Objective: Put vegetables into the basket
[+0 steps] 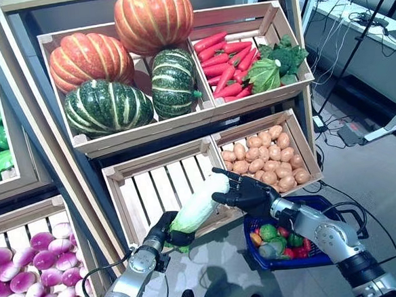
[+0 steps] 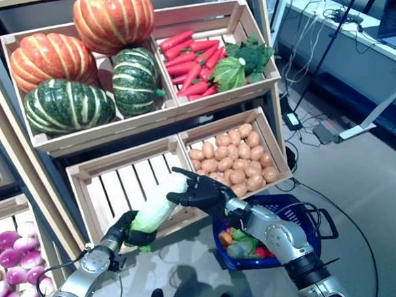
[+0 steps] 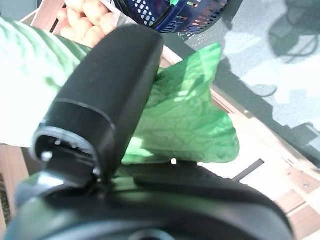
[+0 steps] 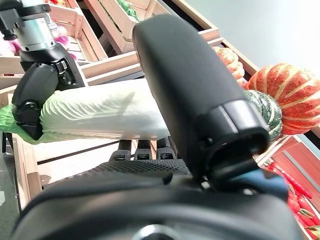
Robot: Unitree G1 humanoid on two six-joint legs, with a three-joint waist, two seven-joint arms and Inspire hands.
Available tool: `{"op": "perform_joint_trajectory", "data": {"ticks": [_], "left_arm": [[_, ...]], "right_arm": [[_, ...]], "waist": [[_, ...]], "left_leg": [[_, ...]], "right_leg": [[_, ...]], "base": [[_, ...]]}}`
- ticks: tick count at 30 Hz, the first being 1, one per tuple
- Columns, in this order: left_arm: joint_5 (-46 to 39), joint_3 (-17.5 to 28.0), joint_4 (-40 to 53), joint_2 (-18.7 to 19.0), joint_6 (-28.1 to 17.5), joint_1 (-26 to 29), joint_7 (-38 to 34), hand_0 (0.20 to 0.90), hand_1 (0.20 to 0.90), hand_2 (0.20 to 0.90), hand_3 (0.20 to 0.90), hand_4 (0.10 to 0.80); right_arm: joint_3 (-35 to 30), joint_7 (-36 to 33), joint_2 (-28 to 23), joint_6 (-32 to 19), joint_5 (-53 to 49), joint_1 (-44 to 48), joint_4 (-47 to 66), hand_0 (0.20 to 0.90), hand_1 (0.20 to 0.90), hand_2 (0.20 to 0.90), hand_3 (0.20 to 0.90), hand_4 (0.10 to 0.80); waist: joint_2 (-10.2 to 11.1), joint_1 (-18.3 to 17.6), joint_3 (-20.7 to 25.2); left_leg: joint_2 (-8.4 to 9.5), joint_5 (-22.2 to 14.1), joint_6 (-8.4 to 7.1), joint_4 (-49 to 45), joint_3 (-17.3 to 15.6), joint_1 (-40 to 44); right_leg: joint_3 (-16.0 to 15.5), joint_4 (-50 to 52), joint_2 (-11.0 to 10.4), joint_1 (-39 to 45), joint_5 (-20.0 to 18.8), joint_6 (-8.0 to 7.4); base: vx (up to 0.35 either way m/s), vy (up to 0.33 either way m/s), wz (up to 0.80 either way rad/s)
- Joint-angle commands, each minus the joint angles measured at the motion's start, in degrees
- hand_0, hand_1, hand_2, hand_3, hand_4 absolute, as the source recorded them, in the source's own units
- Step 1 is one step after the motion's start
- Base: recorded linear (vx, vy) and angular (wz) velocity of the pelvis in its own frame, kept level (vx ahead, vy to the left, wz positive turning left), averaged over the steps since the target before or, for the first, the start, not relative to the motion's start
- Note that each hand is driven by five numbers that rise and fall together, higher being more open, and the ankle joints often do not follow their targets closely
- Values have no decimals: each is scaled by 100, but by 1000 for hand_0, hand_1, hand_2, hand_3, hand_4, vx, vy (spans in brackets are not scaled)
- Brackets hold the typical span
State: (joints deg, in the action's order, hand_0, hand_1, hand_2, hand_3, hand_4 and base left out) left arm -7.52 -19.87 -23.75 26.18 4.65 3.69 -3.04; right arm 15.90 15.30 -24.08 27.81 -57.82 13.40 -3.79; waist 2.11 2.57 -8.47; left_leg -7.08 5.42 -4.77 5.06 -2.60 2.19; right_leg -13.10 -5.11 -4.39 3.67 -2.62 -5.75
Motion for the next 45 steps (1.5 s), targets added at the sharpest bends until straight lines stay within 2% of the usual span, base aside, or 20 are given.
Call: {"op": "perform_joint_trajectory", "data": {"ticks": [1,7,11,18,23,29,45], "left_arm": [[-32,-81,247,-140,-705,915,-55,300,300,300,300,400],[-70,-94,290,-187,-678,881,-238,300,300,300,300,400],[-124,-110,346,-209,-645,860,-370,300,300,300,300,400],[-266,-118,450,-207,-594,843,-516,300,300,300,300,400],[-331,-122,560,-224,-531,828,-554,300,300,300,300,400],[-385,-185,663,-235,-454,879,-586,300,300,300,300,400],[-348,-281,606,-320,-309,1023,-215,300,300,300,300,400]], "right_arm": [[518,321,472,97,-985,185,369,900,900,900,900,800],[367,-733,660,-527,-1062,41,270,900,900,900,900,800],[347,-1233,811,-738,-1172,-40,321,900,900,900,900,800],[462,-1663,967,-976,-1410,-138,363,900,900,900,900,800],[584,-1931,1103,-1166,-1206,-193,293,900,900,900,900,800],[798,-1287,1150,-1103,-1299,-167,305,900,900,900,900,800],[998,191,1397,-1976,-1152,77,252,900,900,900,900,800]], "waist": [[89,72,234],[63,15,228],[41,-24,206],[22,-24,194],[-1,-10,203],[-13,13,168],[-57,118,267]], "left_leg": [[35,-389,-101,-6,-37,104],[37,-393,-87,-6,-63,111],[36,-399,-66,-6,-95,125],[32,-388,-63,-6,-95,125],[44,-379,-51,-6,-80,104],[48,-372,-45,-6,-48,92],[71,-417,-49,-6,44,97]], "right_leg": [[-315,11,-300,196,-57,-200],[-248,11,-305,175,-66,-208],[-195,11,-305,170,-64,-202],[-163,11,-309,170,-63,-199],[-138,11,-317,155,-64,-193],[-144,11,-322,147,-68,-177],[-206,11,-367,178,-29,-181]], "base": [[0,0,0],[0,0,0],[0,0,0],[0,0,0],[0,0,0],[0,0,0],[0,0,0]]}}
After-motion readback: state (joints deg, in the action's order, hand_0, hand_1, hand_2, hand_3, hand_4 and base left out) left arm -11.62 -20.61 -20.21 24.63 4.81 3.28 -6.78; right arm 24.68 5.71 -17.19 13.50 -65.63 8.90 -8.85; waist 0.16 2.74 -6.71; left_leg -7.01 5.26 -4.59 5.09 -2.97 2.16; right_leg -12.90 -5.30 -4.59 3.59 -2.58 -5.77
